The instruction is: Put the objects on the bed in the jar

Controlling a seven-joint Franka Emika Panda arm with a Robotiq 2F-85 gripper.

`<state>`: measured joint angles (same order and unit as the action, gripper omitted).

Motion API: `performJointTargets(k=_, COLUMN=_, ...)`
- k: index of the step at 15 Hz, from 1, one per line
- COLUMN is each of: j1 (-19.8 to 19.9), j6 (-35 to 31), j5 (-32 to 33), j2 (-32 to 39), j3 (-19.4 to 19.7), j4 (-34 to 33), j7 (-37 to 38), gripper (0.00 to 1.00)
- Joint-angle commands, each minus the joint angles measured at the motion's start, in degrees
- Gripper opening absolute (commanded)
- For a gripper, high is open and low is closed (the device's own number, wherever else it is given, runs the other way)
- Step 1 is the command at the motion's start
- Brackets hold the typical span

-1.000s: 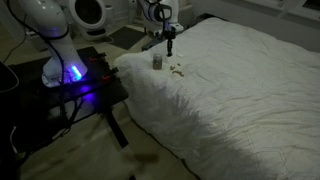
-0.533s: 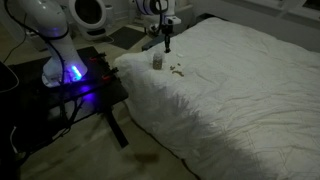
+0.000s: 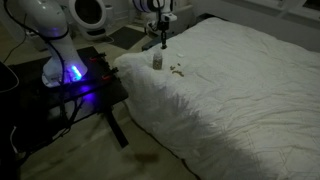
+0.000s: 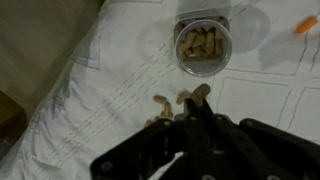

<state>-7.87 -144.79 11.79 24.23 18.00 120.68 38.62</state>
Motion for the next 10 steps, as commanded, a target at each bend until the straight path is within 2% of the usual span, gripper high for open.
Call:
performJointTargets(k=1, j1=1.6, j6=1.5, j5=-0.1, j2=0.3, j3=-2.6, j4=-0.4, j7=-1.3, gripper=0.02)
performJointTargets(k=10, j1=5.3, j6=2.1, j5=-4.5, j2=5.7, j3=-5.9, j4=-1.8, j7=-7.2, gripper=0.02)
